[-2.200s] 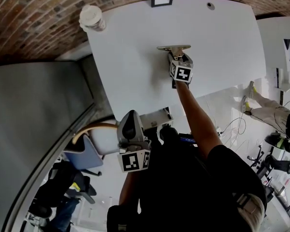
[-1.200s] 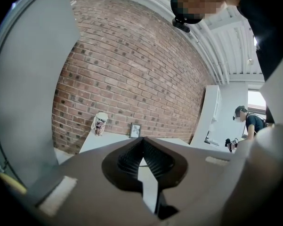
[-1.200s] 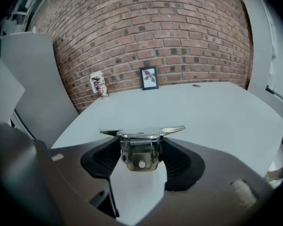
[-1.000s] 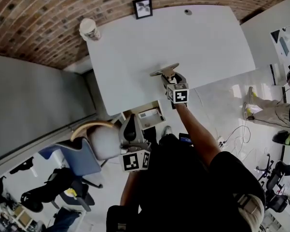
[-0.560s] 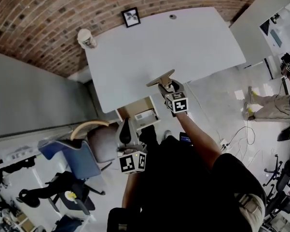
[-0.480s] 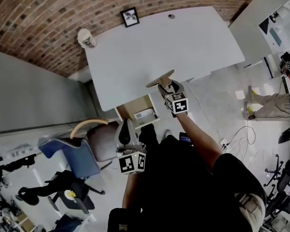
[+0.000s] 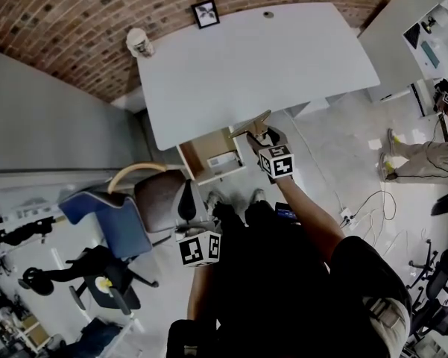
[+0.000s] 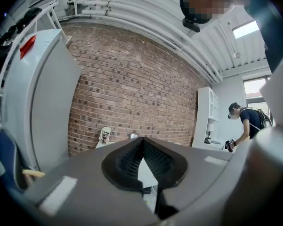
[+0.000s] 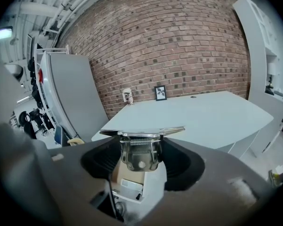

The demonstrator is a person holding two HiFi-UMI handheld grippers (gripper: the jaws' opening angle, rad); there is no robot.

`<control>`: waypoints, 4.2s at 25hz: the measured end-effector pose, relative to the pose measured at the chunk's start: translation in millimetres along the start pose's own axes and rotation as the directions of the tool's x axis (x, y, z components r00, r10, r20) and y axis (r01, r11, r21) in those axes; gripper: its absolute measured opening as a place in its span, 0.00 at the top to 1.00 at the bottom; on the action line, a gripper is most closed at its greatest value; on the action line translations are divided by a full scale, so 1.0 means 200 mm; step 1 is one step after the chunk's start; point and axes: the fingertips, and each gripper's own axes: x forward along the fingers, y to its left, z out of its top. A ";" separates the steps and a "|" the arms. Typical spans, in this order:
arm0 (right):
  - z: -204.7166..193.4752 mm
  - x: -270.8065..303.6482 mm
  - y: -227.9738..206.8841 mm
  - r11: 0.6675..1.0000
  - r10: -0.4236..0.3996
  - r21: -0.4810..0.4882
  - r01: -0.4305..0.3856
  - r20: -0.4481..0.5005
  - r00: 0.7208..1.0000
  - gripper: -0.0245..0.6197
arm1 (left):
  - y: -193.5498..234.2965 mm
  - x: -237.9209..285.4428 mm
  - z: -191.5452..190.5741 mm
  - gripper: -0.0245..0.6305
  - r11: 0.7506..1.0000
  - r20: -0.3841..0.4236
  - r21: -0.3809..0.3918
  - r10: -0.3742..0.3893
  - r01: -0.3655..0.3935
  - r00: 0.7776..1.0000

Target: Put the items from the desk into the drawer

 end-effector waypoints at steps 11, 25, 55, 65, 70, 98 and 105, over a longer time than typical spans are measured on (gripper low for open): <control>-0.19 0.01 0.23 1.000 0.006 0.006 -0.006 -0.075 0.997 0.54 | 0.20 -0.09 -0.06 0.94 0.999 -0.031 -0.032 -0.006 0.005 1.000; -0.53 0.35 0.58 0.999 0.035 0.003 -0.036 -0.223 0.974 0.54 | 0.47 -0.08 -0.21 0.94 0.998 -0.099 -0.058 -0.046 0.040 0.994; -1.54 0.97 0.52 1.000 0.002 0.023 0.015 -0.613 0.790 0.54 | 0.76 0.14 -0.79 0.94 0.993 -0.209 -0.116 -0.010 -0.014 0.978; -1.71 1.05 0.54 0.998 0.019 0.056 0.031 -0.716 0.698 0.54 | 0.81 0.16 -0.87 0.94 0.991 -0.232 -0.130 -0.014 -0.017 0.973; -1.75 1.03 0.50 0.998 -0.024 0.019 0.062 -0.782 0.623 0.54 | 0.82 0.16 -0.90 0.94 0.991 -0.246 -0.135 -0.013 -0.021 0.969; -1.78 1.11 0.35 0.991 -0.129 -0.125 0.047 -0.797 0.589 0.53 | 0.78 0.16 -0.92 0.94 0.990 -0.257 -0.141 -0.020 -0.017 0.966; -1.69 1.07 0.38 0.993 -0.109 -0.114 0.034 -0.758 0.643 0.53 | 0.77 0.12 -0.87 0.94 0.990 -0.237 -0.140 -0.008 -0.026 0.972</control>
